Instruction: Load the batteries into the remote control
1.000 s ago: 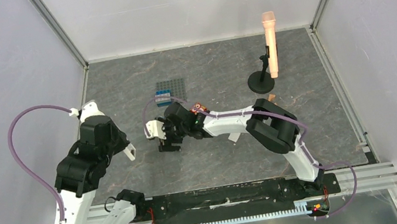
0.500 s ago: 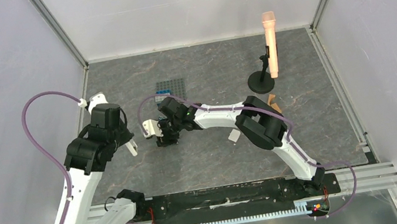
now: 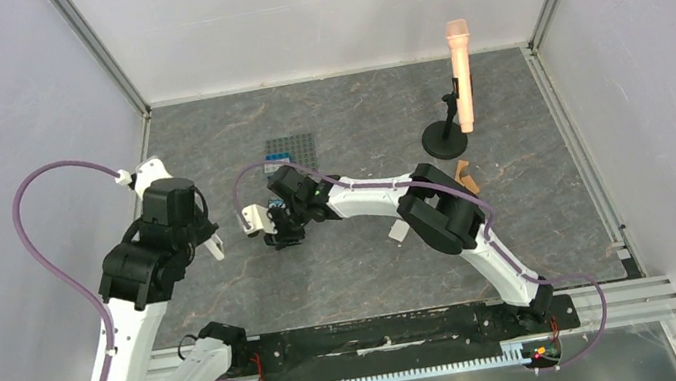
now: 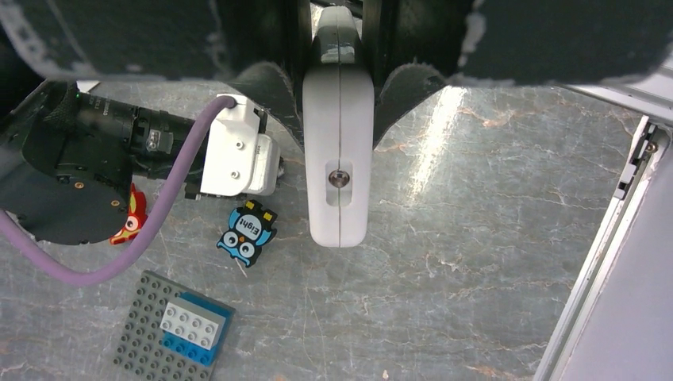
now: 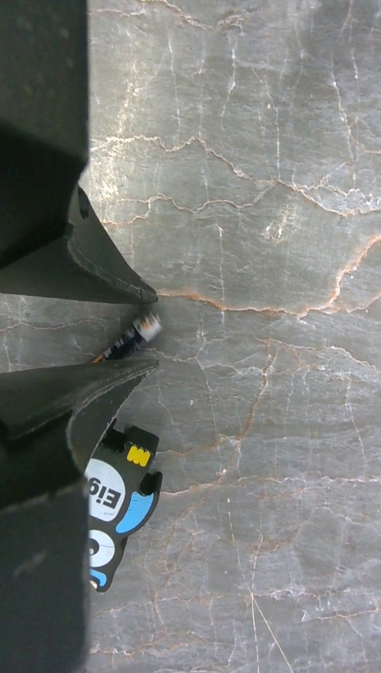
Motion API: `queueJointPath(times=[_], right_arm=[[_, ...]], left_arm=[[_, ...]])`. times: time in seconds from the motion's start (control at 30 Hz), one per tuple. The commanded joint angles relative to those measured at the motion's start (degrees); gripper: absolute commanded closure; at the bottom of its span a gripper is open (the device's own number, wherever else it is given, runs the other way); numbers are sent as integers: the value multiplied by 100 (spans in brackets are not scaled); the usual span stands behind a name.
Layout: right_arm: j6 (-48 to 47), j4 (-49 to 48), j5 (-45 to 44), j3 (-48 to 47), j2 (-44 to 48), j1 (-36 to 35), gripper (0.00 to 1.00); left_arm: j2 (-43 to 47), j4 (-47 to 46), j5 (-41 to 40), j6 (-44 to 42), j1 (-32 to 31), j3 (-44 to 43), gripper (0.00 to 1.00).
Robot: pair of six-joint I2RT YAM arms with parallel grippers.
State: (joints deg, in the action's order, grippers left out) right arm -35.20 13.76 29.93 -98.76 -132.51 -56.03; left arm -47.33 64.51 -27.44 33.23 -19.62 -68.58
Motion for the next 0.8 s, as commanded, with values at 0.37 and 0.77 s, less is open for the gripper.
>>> queueJointPath(times=[0.37, 0.77], right_arm=[[-299, 681, -1272, -65, -200, 20, 53], [-569, 1554, -782, -286, -384, 181, 67]], left_arm=[[101, -254, -253, 92, 31, -332, 98], [45, -367, -201, 30, 29, -288, 98]])
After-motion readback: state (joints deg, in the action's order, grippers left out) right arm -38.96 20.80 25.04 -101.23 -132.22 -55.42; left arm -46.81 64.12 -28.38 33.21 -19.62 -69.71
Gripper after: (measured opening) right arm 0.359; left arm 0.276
